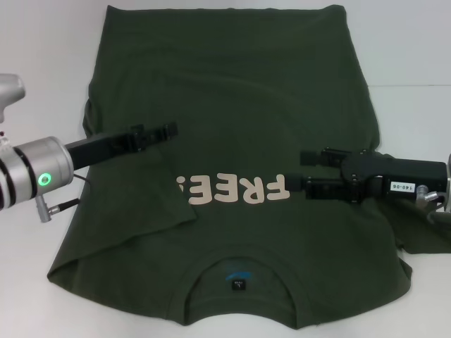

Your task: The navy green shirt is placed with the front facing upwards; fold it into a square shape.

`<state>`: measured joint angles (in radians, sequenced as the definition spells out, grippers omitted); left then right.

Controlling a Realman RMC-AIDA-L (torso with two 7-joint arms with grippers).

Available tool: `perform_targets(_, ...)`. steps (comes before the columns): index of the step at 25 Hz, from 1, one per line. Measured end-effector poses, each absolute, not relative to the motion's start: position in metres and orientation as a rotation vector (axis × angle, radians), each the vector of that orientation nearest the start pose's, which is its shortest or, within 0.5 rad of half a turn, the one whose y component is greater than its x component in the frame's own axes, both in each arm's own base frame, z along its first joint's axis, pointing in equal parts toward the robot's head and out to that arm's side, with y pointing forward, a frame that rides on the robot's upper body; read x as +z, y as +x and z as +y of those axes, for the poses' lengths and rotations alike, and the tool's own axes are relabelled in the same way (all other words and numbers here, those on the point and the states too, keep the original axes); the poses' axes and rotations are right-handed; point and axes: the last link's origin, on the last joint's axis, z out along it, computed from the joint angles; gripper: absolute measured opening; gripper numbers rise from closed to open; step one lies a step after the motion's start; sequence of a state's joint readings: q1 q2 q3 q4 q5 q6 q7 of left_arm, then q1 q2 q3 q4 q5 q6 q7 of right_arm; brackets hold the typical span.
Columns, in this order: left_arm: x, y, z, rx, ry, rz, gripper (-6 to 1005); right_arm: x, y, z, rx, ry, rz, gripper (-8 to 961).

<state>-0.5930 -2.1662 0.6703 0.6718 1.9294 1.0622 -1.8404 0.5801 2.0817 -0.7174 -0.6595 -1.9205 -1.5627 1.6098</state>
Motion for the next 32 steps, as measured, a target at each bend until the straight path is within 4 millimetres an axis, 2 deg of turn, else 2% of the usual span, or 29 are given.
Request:
perform_targets(4,-0.006,-0.259,0.378,-0.809,-2.237,-1.188,886,0.005,0.236,0.348,0.852,-2.685,0.892,819)
perform_targets(8,-0.004,-0.252,0.358,-0.853,-2.390,-1.041,886,0.011,0.240,0.352,0.843,-2.634,1.018,818)
perform_targets(15,-0.011,-0.245,0.334,-0.885,-2.561,-0.823,885,0.023,0.250,0.360,0.822,-2.513,1.285,816)
perform_targets(19,-0.021,-0.240,0.322,-0.873,-2.673,-0.627,885,0.027,0.256,0.361,0.811,-2.462,1.397,814)
perform_targets(22,-0.029,-0.240,0.316,-0.829,-2.735,-0.538,885,0.025,0.257,0.359,0.826,-2.450,1.411,813)
perform_targets(32,-0.036,-0.241,0.311,-0.749,-2.811,-0.478,880,0.028,0.268,0.355,0.837,-2.374,1.498,810)
